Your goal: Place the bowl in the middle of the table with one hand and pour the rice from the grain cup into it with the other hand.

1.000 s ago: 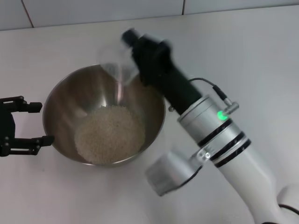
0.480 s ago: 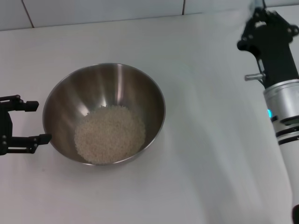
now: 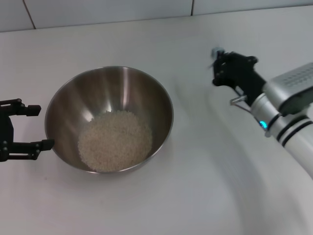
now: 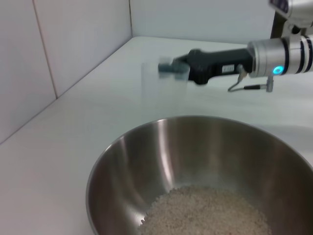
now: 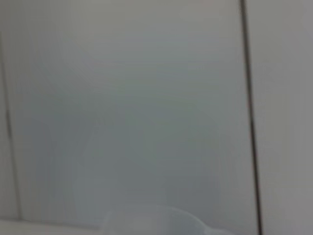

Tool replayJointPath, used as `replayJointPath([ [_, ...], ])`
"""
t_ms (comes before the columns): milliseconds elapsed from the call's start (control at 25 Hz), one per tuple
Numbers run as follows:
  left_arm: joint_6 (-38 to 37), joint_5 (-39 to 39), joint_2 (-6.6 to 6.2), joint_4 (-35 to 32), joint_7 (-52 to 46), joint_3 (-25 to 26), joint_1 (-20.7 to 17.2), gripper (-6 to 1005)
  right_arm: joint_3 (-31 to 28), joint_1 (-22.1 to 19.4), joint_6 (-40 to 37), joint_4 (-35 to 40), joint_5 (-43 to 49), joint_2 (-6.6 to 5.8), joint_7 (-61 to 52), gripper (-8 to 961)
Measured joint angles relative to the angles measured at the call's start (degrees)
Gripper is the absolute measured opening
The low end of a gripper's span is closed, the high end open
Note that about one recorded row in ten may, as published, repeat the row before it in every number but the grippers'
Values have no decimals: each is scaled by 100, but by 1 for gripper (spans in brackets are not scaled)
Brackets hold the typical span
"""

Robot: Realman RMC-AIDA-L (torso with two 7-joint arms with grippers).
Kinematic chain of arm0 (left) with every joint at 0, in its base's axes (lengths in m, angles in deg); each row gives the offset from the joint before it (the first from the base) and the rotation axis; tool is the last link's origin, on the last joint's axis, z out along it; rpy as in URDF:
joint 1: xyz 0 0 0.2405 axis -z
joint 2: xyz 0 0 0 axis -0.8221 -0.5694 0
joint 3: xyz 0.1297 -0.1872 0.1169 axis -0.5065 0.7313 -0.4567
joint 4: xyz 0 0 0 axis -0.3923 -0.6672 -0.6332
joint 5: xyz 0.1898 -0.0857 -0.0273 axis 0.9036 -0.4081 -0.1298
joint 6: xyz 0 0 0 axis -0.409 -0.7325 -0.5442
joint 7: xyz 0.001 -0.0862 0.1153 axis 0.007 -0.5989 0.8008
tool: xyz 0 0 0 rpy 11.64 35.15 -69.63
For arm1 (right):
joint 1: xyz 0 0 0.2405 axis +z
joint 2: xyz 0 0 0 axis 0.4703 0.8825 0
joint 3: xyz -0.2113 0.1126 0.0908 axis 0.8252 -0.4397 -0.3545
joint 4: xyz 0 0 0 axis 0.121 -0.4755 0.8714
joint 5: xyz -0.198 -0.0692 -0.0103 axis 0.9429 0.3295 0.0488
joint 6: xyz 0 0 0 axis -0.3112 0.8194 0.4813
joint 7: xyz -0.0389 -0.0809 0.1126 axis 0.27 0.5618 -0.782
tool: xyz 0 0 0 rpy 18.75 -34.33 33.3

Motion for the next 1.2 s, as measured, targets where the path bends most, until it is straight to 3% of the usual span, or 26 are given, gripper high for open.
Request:
replayJointPath([
  [400, 14, -3, 0, 9, 0, -8, 11, 835, 332, 282, 996, -56, 12, 29, -54, 60],
  [560, 14, -3, 0, 21, 0, -13, 11, 835, 361, 27, 916, -235, 12, 28, -38, 62],
  [720, 14, -1, 0, 21, 0, -16, 11, 835, 364, -347, 688, -415, 11, 13, -29, 183],
  [920, 13, 1, 1, 22, 0, -17, 1, 835, 286, -1246, -232, -621, -8, -17, -7, 332],
  [1080, 14, 0, 1, 21, 3, -8, -27, 835, -135, -2071, -2048, -535, -65, -10, -72, 450],
  [1200, 11, 0, 0, 25, 15, -2, -40, 835, -371, -2214, -3364, -362, 9, -45, -154, 568],
])
